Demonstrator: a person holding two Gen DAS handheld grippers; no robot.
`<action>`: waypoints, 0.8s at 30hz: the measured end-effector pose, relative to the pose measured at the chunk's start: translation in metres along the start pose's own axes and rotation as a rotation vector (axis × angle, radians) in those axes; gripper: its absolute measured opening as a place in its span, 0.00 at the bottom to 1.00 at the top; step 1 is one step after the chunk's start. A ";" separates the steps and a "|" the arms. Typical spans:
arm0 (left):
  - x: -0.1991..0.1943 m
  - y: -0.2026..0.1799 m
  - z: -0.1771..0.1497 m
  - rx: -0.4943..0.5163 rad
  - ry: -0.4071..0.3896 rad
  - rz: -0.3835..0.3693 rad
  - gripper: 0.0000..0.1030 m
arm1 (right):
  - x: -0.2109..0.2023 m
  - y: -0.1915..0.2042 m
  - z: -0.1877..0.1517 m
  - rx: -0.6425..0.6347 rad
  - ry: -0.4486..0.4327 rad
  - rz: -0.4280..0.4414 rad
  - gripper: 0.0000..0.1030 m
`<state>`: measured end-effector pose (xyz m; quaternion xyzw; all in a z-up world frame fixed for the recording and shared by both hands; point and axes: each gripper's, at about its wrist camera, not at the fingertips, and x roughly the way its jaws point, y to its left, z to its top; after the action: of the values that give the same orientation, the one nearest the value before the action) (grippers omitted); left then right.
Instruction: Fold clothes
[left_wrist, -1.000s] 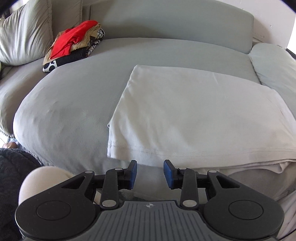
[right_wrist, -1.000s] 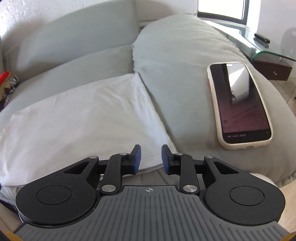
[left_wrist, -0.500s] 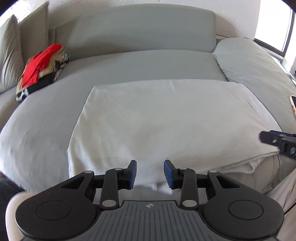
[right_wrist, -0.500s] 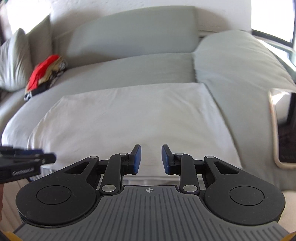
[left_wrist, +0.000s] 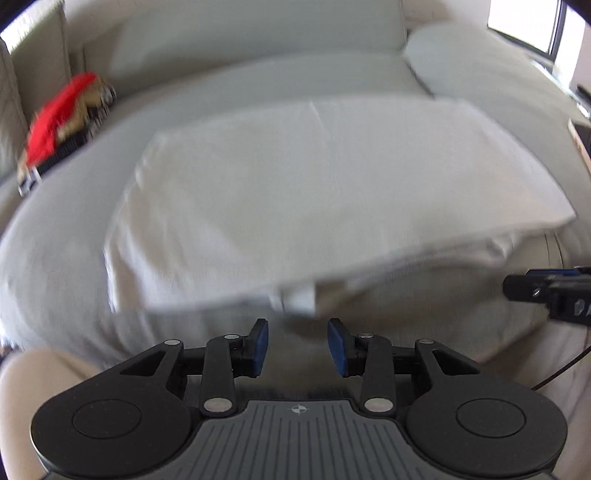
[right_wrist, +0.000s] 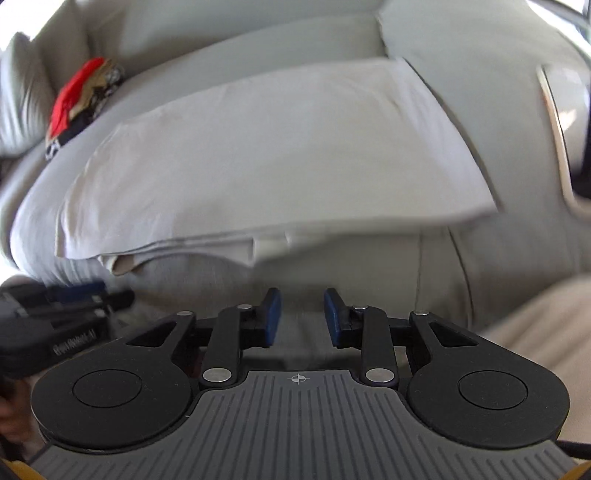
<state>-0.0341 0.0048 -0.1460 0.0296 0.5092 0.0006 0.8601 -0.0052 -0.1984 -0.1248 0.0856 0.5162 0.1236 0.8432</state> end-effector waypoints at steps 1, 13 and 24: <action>0.002 0.001 -0.004 -0.011 0.018 -0.016 0.35 | -0.004 -0.006 -0.001 0.040 -0.018 0.020 0.33; -0.024 -0.017 0.000 0.062 -0.133 -0.042 0.39 | -0.009 -0.059 0.000 0.412 -0.097 0.193 0.55; -0.020 0.004 0.046 -0.065 -0.160 -0.030 0.54 | -0.014 -0.083 0.014 0.580 -0.174 0.247 0.71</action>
<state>-0.0034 0.0064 -0.1062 -0.0059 0.4388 0.0018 0.8986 0.0113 -0.2818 -0.1287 0.3946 0.4418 0.0651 0.8030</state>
